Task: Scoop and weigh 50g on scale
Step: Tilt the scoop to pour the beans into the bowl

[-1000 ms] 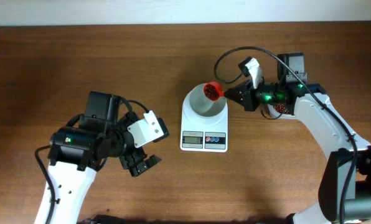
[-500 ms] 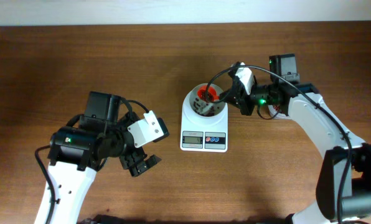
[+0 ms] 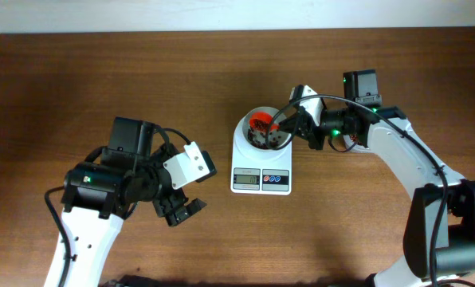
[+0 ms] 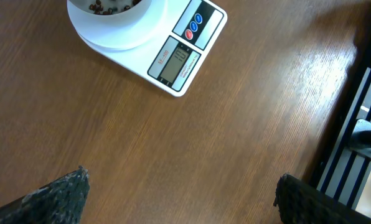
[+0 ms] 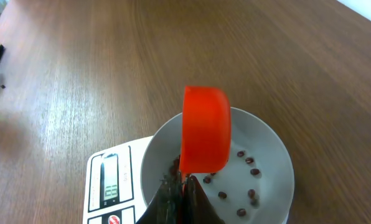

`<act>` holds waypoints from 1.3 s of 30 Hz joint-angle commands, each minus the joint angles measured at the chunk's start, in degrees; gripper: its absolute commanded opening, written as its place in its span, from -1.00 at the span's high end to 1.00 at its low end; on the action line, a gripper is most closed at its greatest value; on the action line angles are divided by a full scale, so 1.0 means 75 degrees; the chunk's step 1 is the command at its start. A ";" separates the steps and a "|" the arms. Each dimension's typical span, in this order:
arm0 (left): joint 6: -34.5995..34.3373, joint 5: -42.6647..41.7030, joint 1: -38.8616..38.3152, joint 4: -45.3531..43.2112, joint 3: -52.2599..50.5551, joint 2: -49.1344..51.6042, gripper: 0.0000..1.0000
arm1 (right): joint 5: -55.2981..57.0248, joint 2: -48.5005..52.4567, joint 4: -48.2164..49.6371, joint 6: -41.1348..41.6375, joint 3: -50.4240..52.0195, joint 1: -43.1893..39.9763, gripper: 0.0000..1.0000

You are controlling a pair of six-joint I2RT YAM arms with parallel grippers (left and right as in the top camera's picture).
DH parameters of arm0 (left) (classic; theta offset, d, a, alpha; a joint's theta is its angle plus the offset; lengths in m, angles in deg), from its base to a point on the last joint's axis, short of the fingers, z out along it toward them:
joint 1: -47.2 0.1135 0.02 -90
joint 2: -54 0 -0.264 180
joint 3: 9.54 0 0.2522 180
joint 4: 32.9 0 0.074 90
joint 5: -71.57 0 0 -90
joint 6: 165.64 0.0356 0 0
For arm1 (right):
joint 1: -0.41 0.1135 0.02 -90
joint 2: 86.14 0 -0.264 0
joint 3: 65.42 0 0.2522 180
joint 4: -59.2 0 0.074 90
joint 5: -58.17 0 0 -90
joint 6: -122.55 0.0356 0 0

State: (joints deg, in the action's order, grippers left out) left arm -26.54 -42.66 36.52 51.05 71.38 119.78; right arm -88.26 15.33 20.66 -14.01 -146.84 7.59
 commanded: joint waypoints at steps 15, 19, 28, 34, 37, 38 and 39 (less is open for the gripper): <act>0.0064 -0.0143 0.0047 -0.0012 -0.0050 -0.0067 -0.98 | -0.0023 0.0029 0.0341 0.0495 0.0026 -0.0111 0.92; 0.0064 -0.0140 0.0047 -0.0009 -0.0050 -0.0067 -0.98 | 0.0032 0.0029 0.0367 0.0469 0.0026 -0.0111 0.92; 0.0064 -0.0140 0.0047 -0.0012 -0.0050 -0.0067 -0.98 | 0.0000 0.0020 0.0481 0.0391 0.0026 -0.0111 0.92; 0.0064 -0.0140 0.0047 -0.0012 -0.0050 -0.0067 -0.98 | 0.0597 -0.0003 0.0420 0.0898 0.0026 -0.0111 0.92; 0.0064 -0.0140 0.0047 -0.0009 -0.0050 -0.0067 -0.98 | 0.0895 -0.0006 0.0487 0.0557 0.0026 -0.0111 0.92; 0.0064 -0.0140 0.0047 -0.0009 -0.0050 -0.0067 -0.98 | 0.0644 -0.0009 0.0428 0.0772 0.0026 -0.0111 0.92; 0.0064 -0.0140 0.0047 -0.0009 -0.0050 -0.0067 -0.98 | -0.0099 -0.0009 0.0294 0.0676 0.0026 -0.0111 0.92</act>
State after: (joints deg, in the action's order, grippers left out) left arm -26.54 -42.66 36.52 51.05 71.38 119.78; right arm -83.58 15.35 23.79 -8.96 -146.77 7.05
